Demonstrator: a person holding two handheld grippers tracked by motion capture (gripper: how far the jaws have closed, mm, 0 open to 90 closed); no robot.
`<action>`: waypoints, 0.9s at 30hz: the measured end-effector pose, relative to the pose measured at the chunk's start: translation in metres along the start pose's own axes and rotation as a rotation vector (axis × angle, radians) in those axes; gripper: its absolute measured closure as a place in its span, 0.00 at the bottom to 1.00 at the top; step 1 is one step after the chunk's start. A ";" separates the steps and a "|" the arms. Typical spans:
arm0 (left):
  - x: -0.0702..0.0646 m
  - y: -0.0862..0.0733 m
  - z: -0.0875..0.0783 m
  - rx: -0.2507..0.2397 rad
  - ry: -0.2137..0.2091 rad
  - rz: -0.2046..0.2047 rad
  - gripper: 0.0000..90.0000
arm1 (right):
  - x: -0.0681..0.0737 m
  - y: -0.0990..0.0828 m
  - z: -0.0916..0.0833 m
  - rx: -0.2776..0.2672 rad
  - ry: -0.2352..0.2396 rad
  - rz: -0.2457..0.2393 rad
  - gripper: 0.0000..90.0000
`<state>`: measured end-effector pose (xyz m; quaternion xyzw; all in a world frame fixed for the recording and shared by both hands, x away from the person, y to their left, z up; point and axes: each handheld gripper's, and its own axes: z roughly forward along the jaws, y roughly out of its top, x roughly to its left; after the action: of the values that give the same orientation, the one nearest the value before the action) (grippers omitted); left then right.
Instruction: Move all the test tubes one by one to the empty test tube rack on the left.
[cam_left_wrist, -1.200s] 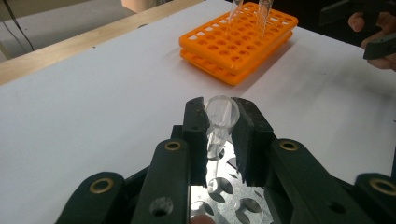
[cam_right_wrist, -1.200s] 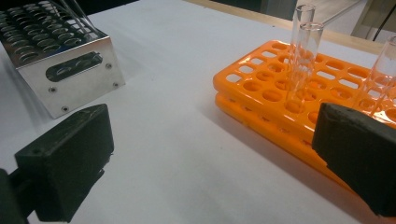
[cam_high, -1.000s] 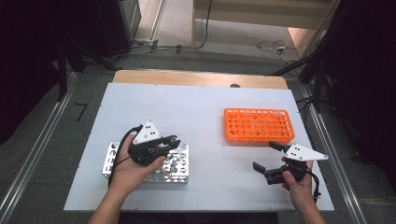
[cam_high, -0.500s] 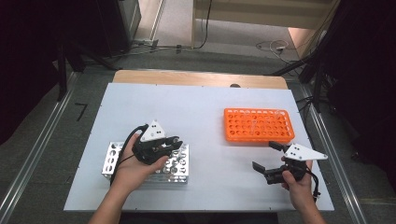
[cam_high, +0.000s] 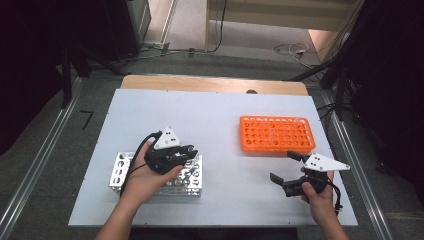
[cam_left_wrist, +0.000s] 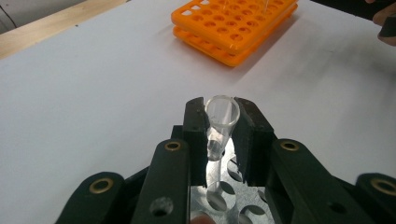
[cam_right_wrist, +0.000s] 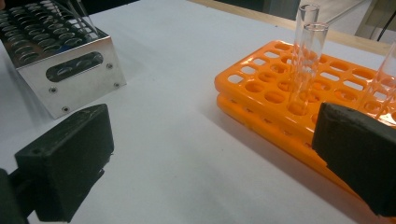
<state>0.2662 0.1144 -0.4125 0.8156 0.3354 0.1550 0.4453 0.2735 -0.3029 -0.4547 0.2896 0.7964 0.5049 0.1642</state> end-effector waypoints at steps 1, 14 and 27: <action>0.000 0.000 0.001 -0.001 0.002 0.001 0.84 | 0.000 0.000 0.000 0.000 0.001 0.000 0.00; -0.001 -0.005 0.010 0.009 0.003 -0.006 0.84 | 0.000 0.000 0.001 0.006 0.001 -0.001 0.00; 0.001 -0.013 0.016 0.020 -0.015 -0.024 0.82 | -0.001 -0.001 0.001 0.007 0.000 -0.003 0.00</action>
<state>0.2700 0.1098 -0.4317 0.8171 0.3432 0.1402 0.4415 0.2743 -0.3028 -0.4559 0.2889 0.7986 0.5019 0.1639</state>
